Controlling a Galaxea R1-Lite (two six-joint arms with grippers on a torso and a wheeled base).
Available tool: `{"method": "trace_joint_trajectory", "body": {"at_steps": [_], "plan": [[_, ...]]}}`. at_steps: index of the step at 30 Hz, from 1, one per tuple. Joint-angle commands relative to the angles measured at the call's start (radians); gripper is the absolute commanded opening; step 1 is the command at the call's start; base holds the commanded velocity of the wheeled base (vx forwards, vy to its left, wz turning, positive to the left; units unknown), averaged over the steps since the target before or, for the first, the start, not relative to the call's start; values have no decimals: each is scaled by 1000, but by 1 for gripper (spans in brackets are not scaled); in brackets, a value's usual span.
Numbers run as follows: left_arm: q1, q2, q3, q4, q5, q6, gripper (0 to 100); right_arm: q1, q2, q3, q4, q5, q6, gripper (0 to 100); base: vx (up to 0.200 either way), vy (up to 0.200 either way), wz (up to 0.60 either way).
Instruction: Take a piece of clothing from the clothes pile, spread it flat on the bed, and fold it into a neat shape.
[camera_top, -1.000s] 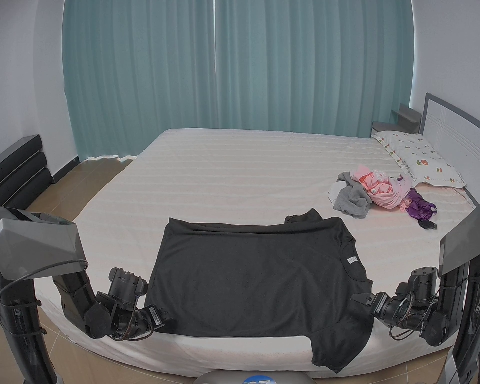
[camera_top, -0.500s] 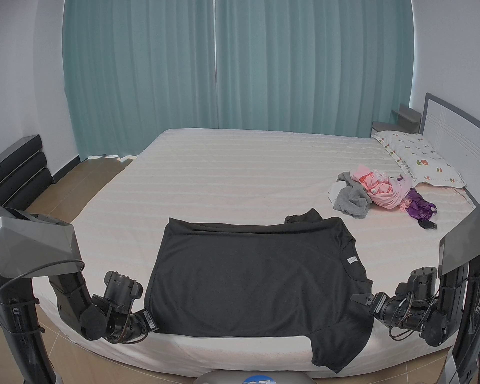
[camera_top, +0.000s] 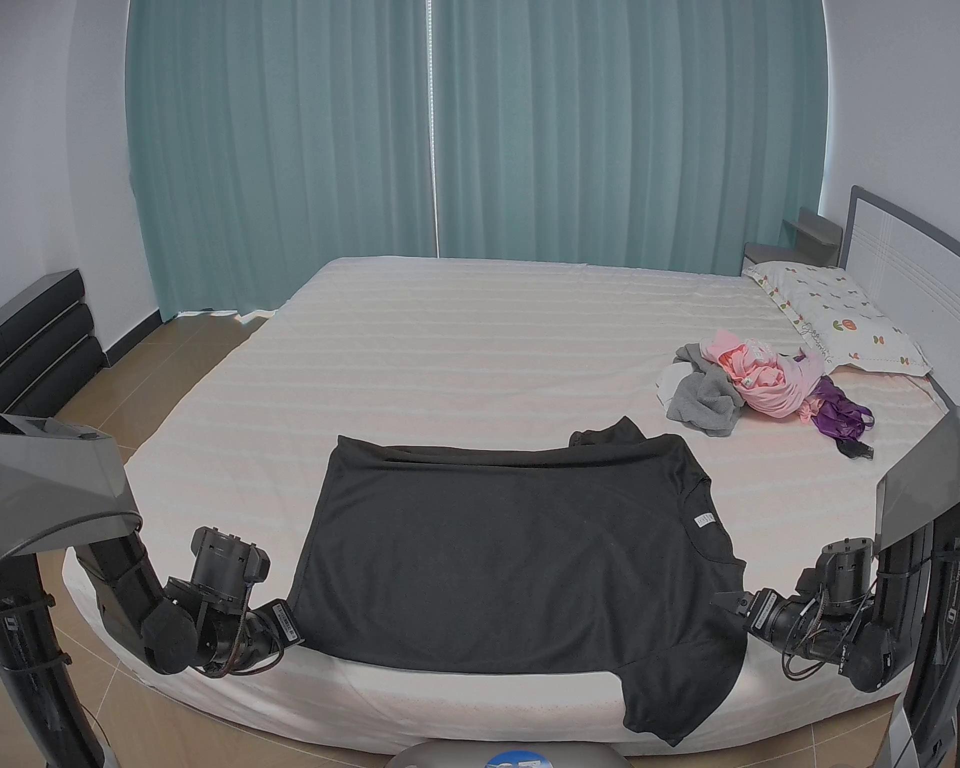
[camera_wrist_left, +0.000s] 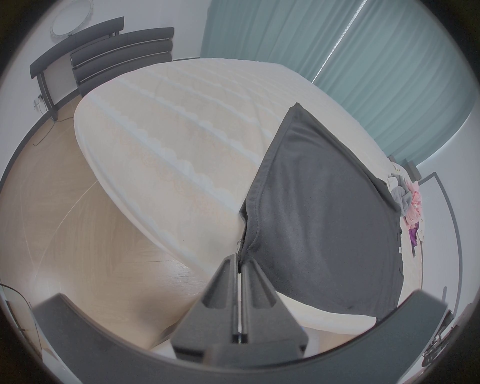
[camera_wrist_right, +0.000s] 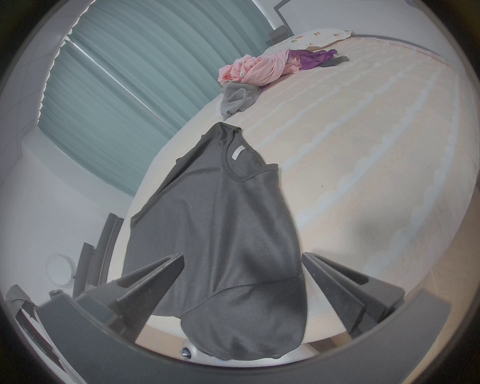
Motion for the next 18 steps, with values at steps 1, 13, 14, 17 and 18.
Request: {"method": "trace_joint_trajectory", "body": {"at_steps": [1,13,14,17,18], "plan": [[2,-24,0,0,0,-2,0,-15,51,-10,-10,-19,-19,100,0,0,0],[2,-17,0,-6,0,-2,0,-31,95,-29,-9,-23,-27,100,0,0,0],[2,-17,0,-6,0,0,0,-35,111,-36,-10,-23,-25,0,0,0,0],[2,-17,0,-7,0,-2,0,-55,112,-64,-9,-23,-22,0,0,0,0],[2,-16,-2,-7,0,-2,0,-57,111,-65,-9,-23,-22,0,0,0,0]]}}
